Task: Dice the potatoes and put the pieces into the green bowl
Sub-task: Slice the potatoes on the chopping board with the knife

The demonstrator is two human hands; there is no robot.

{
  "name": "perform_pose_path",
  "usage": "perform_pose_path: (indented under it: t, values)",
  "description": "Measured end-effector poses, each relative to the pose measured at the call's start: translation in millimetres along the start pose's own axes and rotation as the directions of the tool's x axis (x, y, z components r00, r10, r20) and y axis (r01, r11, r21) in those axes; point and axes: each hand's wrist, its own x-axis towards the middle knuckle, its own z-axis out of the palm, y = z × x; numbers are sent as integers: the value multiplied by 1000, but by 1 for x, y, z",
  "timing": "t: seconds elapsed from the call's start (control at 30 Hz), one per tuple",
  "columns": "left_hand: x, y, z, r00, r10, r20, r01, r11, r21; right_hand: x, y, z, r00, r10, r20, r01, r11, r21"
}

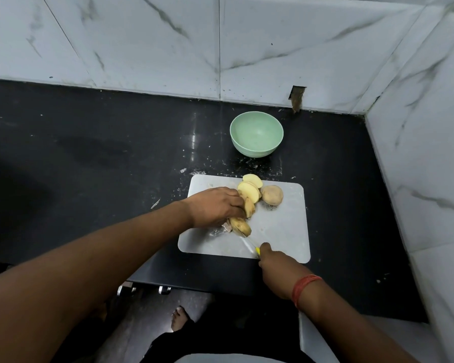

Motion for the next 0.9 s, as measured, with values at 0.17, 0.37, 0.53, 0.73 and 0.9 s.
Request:
perform_pose_path:
  t: [0.17, 0.37, 0.53, 0.73, 0.9]
  values:
    - [-4, 7, 1, 1000, 12, 3, -12, 999, 37, 0, 1, 1, 1000, -1, 3, 1, 1000, 16]
    - [1, 20, 11, 1000, 20, 21, -21, 998, 66, 3, 1, -1, 1000, -13, 19, 13, 1000, 18]
    - [3, 20, 13, 999, -2, 36, 0, 999, 41, 3, 7, -4, 999, -34, 22, 34, 999, 8]
    - [3, 22, 15, 1000, -21, 8, 21, 1000, -5, 0, 12, -6, 997, -67, 44, 67, 998, -10]
    - [-13, -4, -5, 998, -68, -10, 68, 998, 20, -17, 44, -14, 997, -34, 71, 35, 999, -14]
